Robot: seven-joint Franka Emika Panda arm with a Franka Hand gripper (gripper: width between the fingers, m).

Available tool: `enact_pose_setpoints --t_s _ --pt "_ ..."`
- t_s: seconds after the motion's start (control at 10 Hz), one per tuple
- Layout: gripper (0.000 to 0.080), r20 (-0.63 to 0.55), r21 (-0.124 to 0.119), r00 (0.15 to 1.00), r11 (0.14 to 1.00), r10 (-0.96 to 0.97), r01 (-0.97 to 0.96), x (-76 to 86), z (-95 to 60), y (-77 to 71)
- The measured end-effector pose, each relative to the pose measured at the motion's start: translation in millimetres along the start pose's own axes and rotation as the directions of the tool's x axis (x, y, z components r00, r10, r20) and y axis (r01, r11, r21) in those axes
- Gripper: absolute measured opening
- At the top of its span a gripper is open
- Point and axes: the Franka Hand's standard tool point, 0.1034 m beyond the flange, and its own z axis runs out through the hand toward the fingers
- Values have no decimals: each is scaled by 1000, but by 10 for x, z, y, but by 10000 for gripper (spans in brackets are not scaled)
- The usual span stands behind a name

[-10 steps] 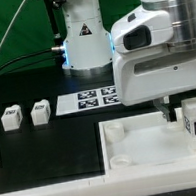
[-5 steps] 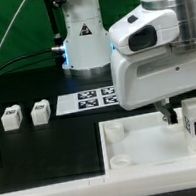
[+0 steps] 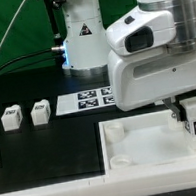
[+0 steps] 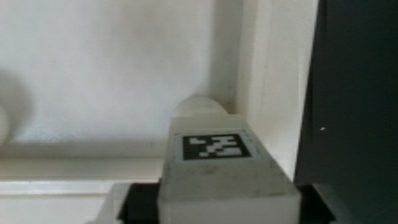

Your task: Assemble one leg

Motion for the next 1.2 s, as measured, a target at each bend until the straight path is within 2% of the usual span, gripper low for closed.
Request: enact_pose_setpoints --t_s 0.3,0.5,0.7,0.9,1.0,1.1,1.2 --pt "296 1 1 999 999 43 -43 -3 3 6" --pt "295 -19 21 964 964 265 -265 2 10 12" --pt "295 -25 26 834 834 552 -551 -20 23 -22" --pt "295 -21 27 687 688 726 -725 -27 31 -66" --pt "295 -13 32 555 555 832 -831 -32 36 -103" --pt "295 -8 35 486 486 874 -873 -33 37 -118" --pt "295 2 38 381 381 925 -924 -32 38 -120"
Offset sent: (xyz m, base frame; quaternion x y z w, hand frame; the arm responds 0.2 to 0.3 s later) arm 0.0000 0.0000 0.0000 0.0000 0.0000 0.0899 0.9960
